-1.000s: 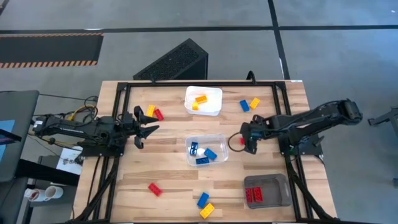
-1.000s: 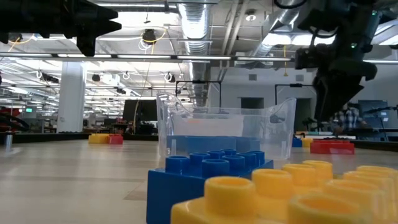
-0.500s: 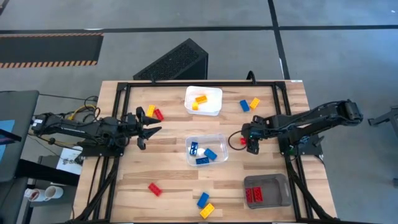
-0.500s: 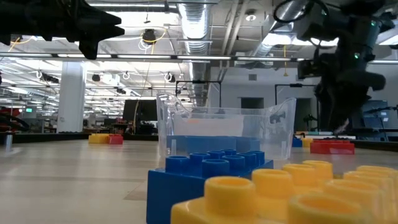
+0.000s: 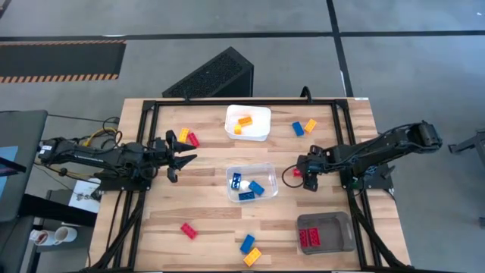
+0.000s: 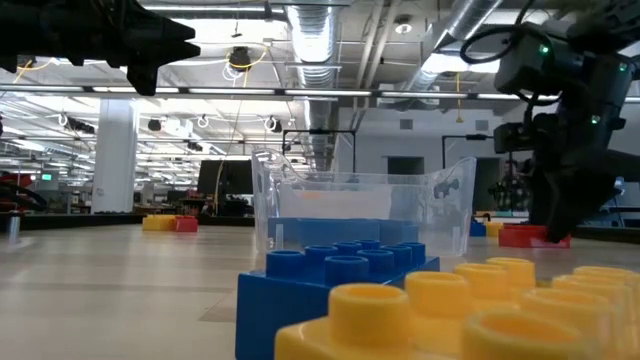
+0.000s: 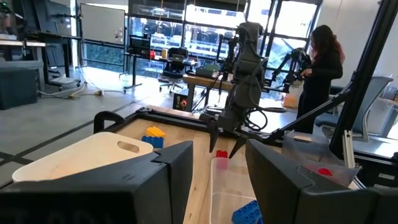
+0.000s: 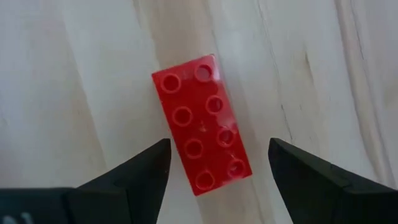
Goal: Sort & place blocks by color
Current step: Put the red game piece into the black bin
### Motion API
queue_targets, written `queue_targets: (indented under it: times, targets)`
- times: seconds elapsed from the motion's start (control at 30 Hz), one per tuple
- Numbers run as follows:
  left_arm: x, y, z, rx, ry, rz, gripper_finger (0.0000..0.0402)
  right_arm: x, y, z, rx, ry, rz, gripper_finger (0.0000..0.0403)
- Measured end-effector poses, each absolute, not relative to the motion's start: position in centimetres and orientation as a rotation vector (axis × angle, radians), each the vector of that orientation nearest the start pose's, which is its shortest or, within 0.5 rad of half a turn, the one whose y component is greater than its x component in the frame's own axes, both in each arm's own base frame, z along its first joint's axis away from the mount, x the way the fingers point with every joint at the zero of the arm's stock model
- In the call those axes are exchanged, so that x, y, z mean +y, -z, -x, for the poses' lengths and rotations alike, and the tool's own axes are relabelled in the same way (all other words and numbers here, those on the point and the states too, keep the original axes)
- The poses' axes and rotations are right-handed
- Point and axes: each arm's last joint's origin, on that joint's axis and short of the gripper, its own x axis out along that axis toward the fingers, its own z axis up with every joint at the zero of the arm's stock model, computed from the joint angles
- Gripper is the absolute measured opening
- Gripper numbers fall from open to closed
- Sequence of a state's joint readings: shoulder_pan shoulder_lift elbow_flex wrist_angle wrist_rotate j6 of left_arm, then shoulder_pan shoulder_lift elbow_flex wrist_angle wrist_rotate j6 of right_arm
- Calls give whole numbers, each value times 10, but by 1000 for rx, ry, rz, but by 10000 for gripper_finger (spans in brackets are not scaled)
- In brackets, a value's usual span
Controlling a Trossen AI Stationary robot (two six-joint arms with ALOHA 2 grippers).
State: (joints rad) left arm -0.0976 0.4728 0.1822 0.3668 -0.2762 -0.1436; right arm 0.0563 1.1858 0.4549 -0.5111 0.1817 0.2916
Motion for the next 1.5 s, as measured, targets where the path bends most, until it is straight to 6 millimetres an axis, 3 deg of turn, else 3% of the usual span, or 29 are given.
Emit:
queue_targets:
  times: [0.17, 0.43, 0.57, 0.67, 0.87, 1.0, 1.17, 1.37, 1.5]
  targets:
    - [-5, -218, -132, -88, -173, 158, 135, 5, -139, -178, 1169, 290, -120, 264]
    - [-5, -221, -132, -122, -170, 182, 135, 6, -120, -188, 1272, 282, -125, 171]
    - [-5, -222, -132, -123, -170, 182, 135, 7, -123, -197, 1310, 287, -119, 136]
    - [-5, -222, -132, -124, -169, 182, 135, 7, -139, -202, 1311, 280, -124, 134]
    - [-5, -222, -132, -124, -170, 182, 135, 18, -199, -205, 1239, 282, -158, 144]
    - [-5, -222, -132, -124, -170, 182, 135, 39, -234, -200, 1119, 245, -230, 146]
    - [-5, -222, -132, -124, -169, 182, 135, 80, -258, -189, 1015, 120, -364, 134]
    - [-5, -222, -132, -126, -171, 182, 135, 136, -268, -184, 844, -46, -489, 158]
    - [-5, -223, -132, -137, -170, 191, 135, 165, -254, -180, 884, -70, -495, 155]
